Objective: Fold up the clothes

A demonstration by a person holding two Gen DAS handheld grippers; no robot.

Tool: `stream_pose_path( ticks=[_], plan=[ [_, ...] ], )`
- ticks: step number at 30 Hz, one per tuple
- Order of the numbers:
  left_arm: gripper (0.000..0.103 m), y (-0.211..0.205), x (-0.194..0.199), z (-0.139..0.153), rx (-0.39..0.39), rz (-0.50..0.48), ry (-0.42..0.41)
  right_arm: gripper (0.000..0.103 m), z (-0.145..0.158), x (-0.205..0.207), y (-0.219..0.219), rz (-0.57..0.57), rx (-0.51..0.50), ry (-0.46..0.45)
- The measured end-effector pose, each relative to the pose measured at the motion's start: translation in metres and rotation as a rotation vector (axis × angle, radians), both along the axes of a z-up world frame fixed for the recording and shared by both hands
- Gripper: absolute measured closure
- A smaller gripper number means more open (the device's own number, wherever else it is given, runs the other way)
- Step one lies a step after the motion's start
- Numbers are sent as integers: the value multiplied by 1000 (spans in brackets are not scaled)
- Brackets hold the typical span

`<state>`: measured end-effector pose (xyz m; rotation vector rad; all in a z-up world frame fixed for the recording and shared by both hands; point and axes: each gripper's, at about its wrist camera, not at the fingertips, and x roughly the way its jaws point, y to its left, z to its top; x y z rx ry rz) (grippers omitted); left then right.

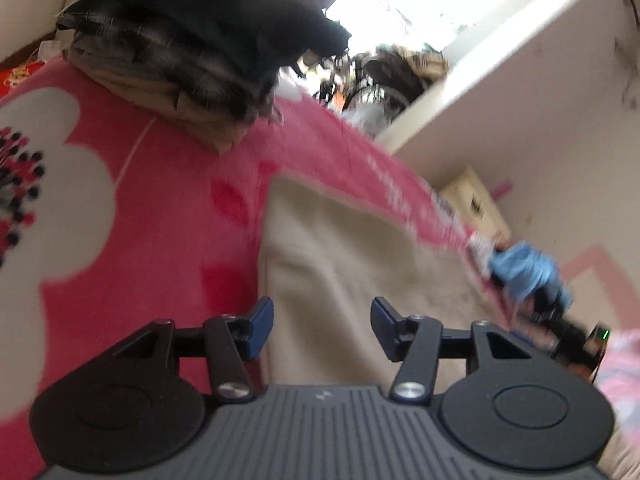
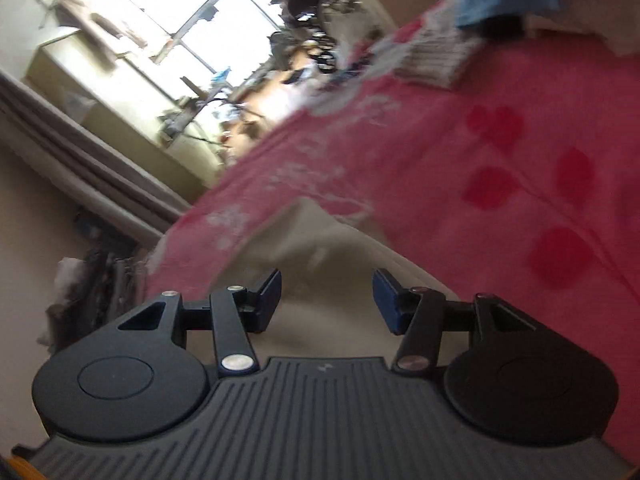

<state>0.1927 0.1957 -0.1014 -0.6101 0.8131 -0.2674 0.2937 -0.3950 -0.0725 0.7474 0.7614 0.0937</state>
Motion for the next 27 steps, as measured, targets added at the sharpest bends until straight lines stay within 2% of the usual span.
stream_pose_path(
  ticks=[2, 4, 8, 11, 13, 15, 16, 17, 19, 25, 27],
  plan=[
    [44, -2, -19, -3, 27, -17, 25, 52, -11, -25, -15, -77, 88, 21],
    [39, 1, -27, -10, 16, -12, 48, 50, -25, -47, -25, -133, 173, 39],
    [39, 6, -42, -25, -5, -3, 95, 50, -51, -77, -30, -178, 318, 43],
    [39, 7, -44, -33, -70, -1, 128, 49, -51, -89, -36, -232, 381, 22],
    [39, 9, -47, -40, -141, 11, 160, 43, -49, -101, -38, -260, 396, 11],
    [38, 9, -50, -51, -233, 38, 190, 38, -57, -108, -37, -260, 405, 48],
    [34, 8, -49, -56, -272, 54, 200, 38, -63, -109, -35, -256, 412, 74],
    [23, 7, -49, -62, -308, 69, 207, 38, -71, -109, -33, -255, 427, 99],
    [14, 4, -42, -67, -327, 97, 187, 38, -80, -105, -32, -237, 457, 111],
    [15, -3, -28, -78, -352, 180, 141, 37, -92, -75, -29, -212, 484, 74],
    [19, -4, -24, -79, -347, 208, 132, 37, -92, -65, -27, -205, 468, 75]
  ],
)
